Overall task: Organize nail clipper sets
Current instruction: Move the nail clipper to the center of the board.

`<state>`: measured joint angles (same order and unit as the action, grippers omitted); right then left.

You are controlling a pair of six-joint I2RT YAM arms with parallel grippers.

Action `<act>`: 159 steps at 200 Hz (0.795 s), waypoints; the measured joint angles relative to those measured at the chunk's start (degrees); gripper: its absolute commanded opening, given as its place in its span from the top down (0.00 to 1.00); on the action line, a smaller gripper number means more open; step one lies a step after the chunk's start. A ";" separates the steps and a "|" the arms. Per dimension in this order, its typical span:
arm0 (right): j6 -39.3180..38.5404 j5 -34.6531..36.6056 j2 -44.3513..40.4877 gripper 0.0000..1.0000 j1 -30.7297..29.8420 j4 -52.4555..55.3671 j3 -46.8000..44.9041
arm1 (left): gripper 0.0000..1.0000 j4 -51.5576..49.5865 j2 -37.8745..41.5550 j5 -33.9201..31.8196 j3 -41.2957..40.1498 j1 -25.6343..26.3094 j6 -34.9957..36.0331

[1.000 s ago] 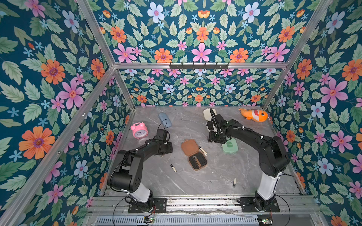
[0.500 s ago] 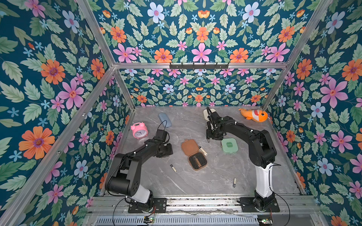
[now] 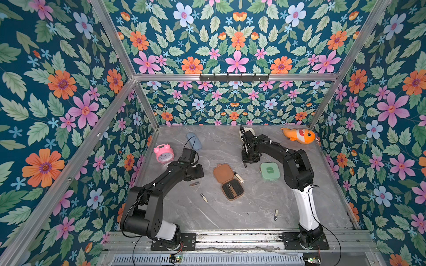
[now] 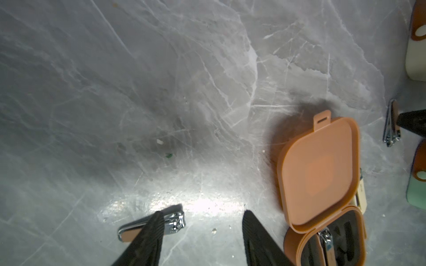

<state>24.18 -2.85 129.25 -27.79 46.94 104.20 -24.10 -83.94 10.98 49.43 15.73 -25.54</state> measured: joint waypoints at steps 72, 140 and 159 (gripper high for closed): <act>0.00 1.99 -2.47 0.92 -2.14 -0.31 -5.18 | 0.43 0.11 0.20 1.77 1.29 0.00 0.00; 5.38 3.23 -14.05 0.95 -7.39 -2.60 -23.28 | 0.45 2.23 -1.88 6.25 3.23 0.02 -0.02; 7.80 3.21 -17.73 0.95 -9.05 -3.89 -28.85 | 0.45 3.30 -2.86 7.96 3.98 0.15 -0.26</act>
<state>31.99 0.36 111.53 -36.84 43.05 75.35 -20.80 -86.80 18.94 53.41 15.88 -25.80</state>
